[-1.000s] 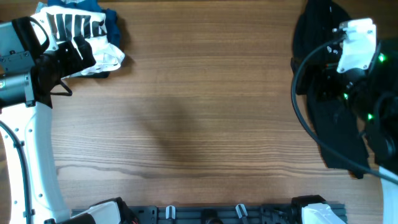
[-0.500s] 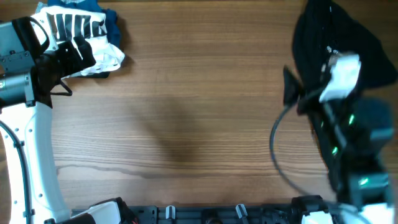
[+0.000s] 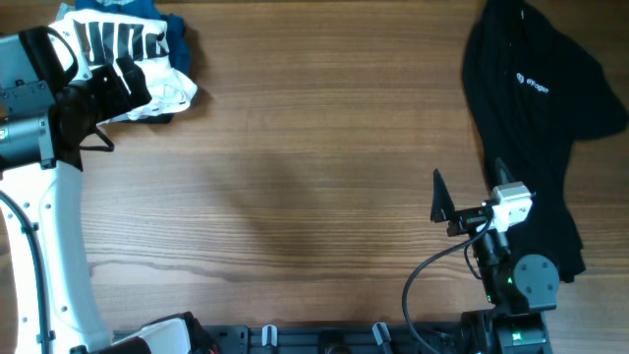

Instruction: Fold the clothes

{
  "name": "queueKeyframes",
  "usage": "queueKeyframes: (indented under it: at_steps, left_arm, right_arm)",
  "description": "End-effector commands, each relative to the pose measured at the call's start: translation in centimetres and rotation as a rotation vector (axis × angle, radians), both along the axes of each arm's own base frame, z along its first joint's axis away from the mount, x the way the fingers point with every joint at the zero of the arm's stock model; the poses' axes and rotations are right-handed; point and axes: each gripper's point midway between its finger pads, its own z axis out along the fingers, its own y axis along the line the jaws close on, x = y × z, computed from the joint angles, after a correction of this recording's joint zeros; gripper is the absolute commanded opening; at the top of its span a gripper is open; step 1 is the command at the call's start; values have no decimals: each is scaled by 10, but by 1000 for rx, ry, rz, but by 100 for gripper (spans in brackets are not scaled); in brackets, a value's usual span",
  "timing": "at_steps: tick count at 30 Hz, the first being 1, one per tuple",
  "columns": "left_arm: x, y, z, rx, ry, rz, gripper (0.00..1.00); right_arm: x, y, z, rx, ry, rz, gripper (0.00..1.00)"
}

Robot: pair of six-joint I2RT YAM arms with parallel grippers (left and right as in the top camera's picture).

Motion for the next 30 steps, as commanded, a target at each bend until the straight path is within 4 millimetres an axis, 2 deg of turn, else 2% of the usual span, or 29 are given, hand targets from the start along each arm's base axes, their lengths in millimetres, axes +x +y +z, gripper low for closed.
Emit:
queueKeyframes:
  at_steps: [1,10,13,18,21,30]
  left_arm:
    - [1,-3,4,-15,-13,-1,100]
    - [1,-3,4,-15,-13,-1,100]
    - [1,-3,4,-15,-13,-1,100]
    - [1,-3,4,-16,-13,-1,100]
    - [1,-3,4,-15,-13,-1,100]
    - [1,-3,4,-15,-13,-1,100]
  right_arm:
    - [-2,-3,-2,0,-16,-15,100]
    - [-6,-3,3,9,-113,-15,100]
    - [-8,-4,-7,16,-129,-14,100]
    - [-8,-4,-29,26,-45,-13,100]
    - [-9,0,-52,25,46,5,100]
    - [-9,-1,-53,23,50,3,100]
